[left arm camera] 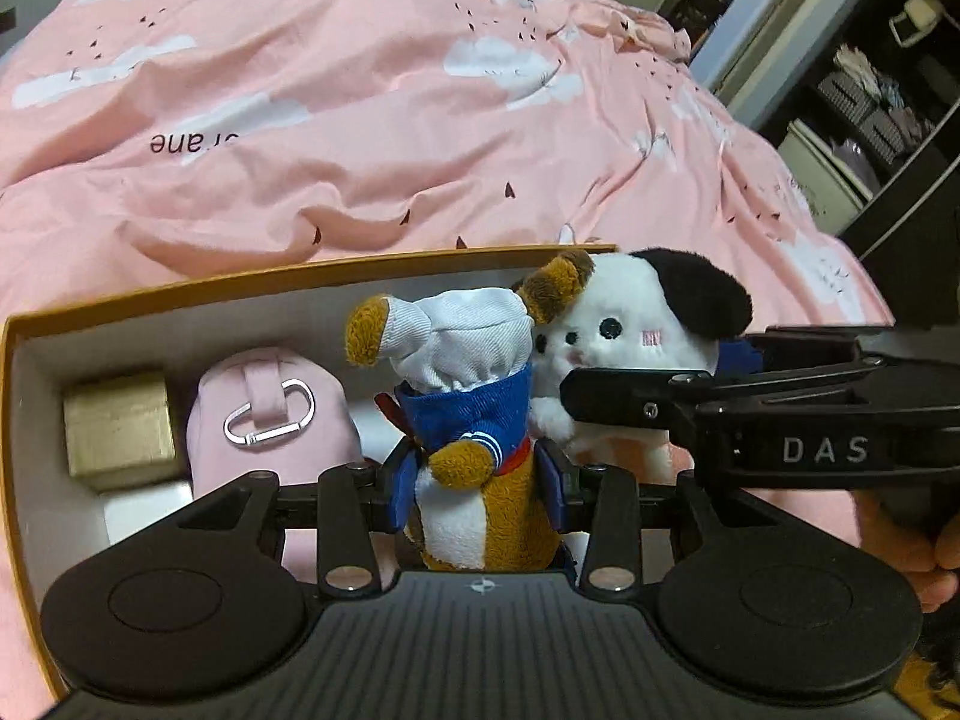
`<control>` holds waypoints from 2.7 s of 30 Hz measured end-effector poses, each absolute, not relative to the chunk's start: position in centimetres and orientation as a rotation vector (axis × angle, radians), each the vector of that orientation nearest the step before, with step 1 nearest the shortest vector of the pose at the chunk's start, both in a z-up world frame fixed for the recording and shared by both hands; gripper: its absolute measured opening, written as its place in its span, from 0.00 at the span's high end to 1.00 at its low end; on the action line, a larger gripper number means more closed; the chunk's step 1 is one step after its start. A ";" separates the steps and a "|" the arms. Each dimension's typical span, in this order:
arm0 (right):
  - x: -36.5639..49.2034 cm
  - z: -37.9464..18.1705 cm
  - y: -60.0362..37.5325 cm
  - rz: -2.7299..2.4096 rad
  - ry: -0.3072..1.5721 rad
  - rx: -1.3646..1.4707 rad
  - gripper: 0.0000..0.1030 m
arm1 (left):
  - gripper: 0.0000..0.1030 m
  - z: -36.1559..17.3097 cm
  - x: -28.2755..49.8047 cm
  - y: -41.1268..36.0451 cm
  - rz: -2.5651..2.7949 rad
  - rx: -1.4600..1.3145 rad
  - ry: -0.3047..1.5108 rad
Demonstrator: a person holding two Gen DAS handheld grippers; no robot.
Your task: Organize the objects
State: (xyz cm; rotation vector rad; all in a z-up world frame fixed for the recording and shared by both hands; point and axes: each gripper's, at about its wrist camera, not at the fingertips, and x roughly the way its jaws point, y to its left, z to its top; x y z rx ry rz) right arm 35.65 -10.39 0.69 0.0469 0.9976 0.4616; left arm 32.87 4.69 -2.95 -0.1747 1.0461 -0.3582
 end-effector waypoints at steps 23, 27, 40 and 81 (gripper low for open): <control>38.0 -2.2 -7.0 0.434 1.040 -0.198 0.37 | 0.49 -5.5 33.4 2.3 -0.304 0.035 1.025; 37.8 -1.8 -7.0 0.456 1.019 -0.218 0.36 | 0.43 -5.3 33.3 2.4 -0.303 0.036 1.016; 35.7 0.9 -8.8 0.565 0.916 -0.313 0.39 | 0.36 -2.7 31.1 3.1 -0.363 0.044 0.944; 33.8 -2.0 -7.2 0.683 0.789 -0.631 0.67 | 0.66 -4.6 33.5 3.8 -0.194 -0.170 0.945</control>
